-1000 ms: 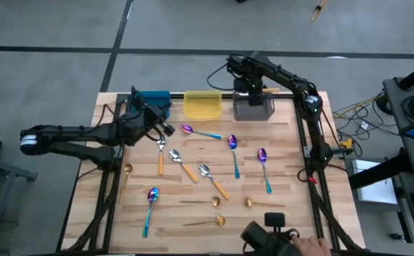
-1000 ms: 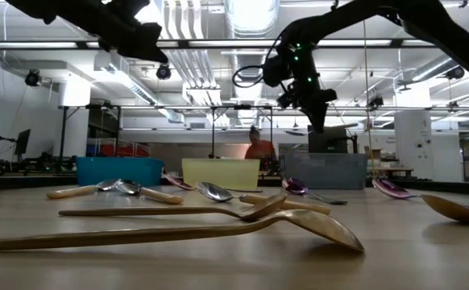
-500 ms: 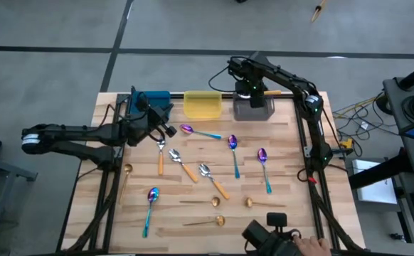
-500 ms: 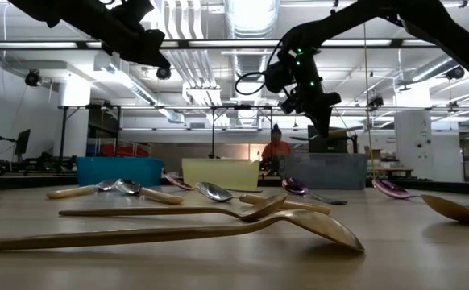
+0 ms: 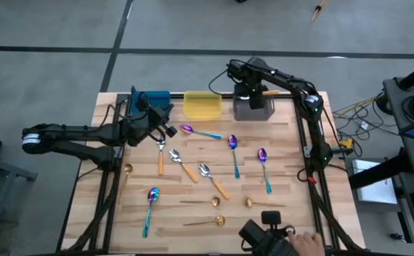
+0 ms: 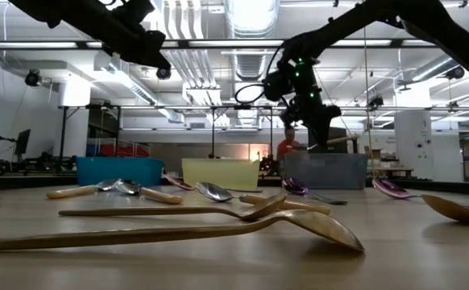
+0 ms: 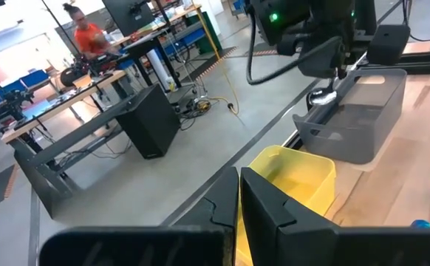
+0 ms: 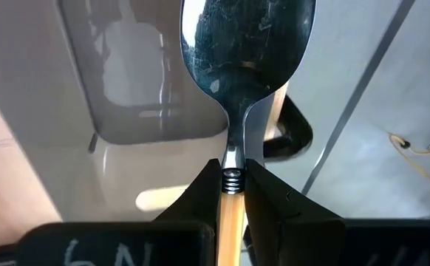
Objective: Sort silverware by color (type)
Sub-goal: Put the yellow spoon into the black bin
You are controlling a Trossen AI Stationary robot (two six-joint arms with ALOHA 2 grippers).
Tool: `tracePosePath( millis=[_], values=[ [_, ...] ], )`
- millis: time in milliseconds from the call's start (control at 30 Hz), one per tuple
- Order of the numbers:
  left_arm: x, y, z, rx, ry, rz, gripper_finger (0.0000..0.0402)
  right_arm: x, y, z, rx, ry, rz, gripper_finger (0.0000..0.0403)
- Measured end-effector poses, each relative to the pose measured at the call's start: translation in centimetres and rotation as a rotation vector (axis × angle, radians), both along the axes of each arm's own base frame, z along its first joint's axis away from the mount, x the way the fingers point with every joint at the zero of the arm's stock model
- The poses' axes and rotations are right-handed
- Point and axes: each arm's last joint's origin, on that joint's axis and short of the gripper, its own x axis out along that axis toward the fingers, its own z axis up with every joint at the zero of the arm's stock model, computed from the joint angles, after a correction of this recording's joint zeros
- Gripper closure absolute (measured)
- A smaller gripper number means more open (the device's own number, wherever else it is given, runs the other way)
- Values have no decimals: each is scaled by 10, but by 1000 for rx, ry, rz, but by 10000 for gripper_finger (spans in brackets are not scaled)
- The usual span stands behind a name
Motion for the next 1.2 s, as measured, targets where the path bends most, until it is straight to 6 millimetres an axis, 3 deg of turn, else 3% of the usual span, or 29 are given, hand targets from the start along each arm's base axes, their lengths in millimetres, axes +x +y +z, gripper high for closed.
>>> tracePosePath(
  millis=[500,800,1200],
  values=[
    [0,0,0,1,0,1,402,0,0,-41,12,9,79,374],
    [0,0,0,1,-3,1,402,0,0,-47,3,2,56,372],
    [0,0,0,1,-1,0,402,4,-3,-44,-36,-40,47,296]
  ],
)
